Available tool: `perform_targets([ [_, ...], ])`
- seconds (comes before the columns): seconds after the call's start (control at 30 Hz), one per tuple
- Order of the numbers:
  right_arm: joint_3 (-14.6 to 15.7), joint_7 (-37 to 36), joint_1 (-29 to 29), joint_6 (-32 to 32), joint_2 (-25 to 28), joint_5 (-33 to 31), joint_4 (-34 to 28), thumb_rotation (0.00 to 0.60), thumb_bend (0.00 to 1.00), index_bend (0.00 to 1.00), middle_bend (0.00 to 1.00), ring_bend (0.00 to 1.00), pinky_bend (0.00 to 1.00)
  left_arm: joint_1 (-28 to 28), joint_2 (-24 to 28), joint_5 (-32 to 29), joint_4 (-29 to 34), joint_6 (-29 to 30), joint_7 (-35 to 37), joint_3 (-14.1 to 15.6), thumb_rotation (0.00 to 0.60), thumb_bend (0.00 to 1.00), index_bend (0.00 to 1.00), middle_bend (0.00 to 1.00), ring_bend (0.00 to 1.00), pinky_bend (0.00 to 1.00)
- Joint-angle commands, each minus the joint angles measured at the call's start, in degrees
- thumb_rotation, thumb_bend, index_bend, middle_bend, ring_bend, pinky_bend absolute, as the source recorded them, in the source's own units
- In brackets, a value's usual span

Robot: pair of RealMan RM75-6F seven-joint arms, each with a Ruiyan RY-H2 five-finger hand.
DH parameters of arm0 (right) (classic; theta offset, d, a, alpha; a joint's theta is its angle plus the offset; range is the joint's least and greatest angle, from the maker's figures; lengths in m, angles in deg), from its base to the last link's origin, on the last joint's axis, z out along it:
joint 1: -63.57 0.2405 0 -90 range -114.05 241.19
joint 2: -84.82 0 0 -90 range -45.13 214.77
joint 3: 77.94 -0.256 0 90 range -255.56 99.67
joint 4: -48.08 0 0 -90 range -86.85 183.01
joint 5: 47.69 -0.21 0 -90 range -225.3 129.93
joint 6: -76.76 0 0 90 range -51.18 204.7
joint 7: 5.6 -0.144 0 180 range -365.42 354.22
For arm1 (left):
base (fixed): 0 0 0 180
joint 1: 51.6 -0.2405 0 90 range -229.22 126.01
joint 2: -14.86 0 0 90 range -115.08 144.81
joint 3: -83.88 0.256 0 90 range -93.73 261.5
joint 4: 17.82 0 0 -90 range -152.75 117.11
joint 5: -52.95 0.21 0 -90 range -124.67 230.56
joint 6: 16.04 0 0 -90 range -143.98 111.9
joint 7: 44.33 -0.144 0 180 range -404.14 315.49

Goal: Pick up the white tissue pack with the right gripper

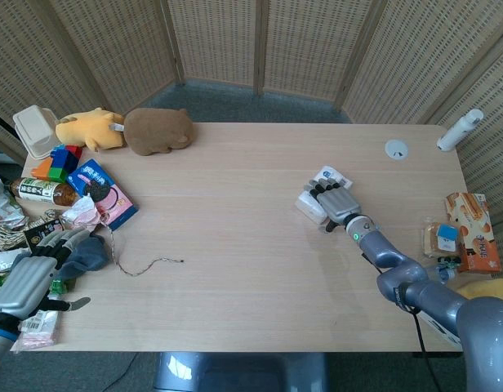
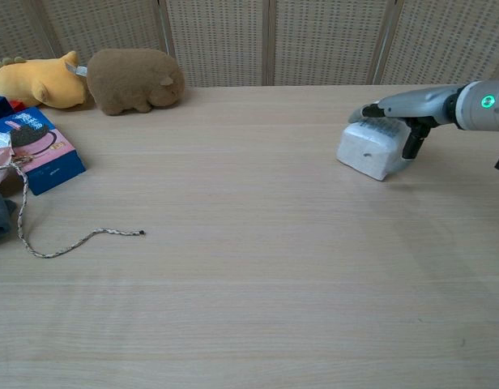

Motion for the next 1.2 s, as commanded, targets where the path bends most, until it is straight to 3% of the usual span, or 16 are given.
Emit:
perform_targets([
  [0.03,0.6,1.5,-1.8,-1.2,1.9,-1.3,-2.2,0.6,0.24,0.0,0.0,0.0,0.0,0.4,-0.3,0.1,-0.1,-0.4,0.0,-0.2,0.6,0.0,0.0,0.0,0.0,0.0],
  [0.47,3.5,10.4,-9.0,-7.4,12.3,-7.2,-19.0,0.6,0.23,0.0,0.0,0.0,0.0,1.9,-2.1,1.0,-0.9,-1.7,0.6,-0.8,0.6,0.01,0.0,0.0,0.0,0.0],
  [0.67,2.5,13.9,-9.1,-11.0,15.2,-7.6,-25.3,0.6,0.23,0.0,0.0,0.0,0.0,1.6,-2.3,1.6,-1.5,-1.2,1.4,-0.4,0.6,0.01,0.0,0.0,0.0,0.0],
  [0.9,1.8,13.6,-6.7,-10.7,13.9,-2.8,-21.7,0.6,0.23,0.0,0.0,0.0,0.0,0.3,-1.6,2.3,-1.2,0.3,1.5,0.4,0.6,0.0,0.0,0.0,0.0,0.0],
  [1.2,5.3,6.4,-5.4,-10.6,10.1,7.8,-12.6,0.6,0.28,0.0,0.0,0.0,0.0,-0.5,0.1,2.5,0.1,1.3,0.9,0.8,0.6,0.0,0.0,0.0,0.0,0.0],
])
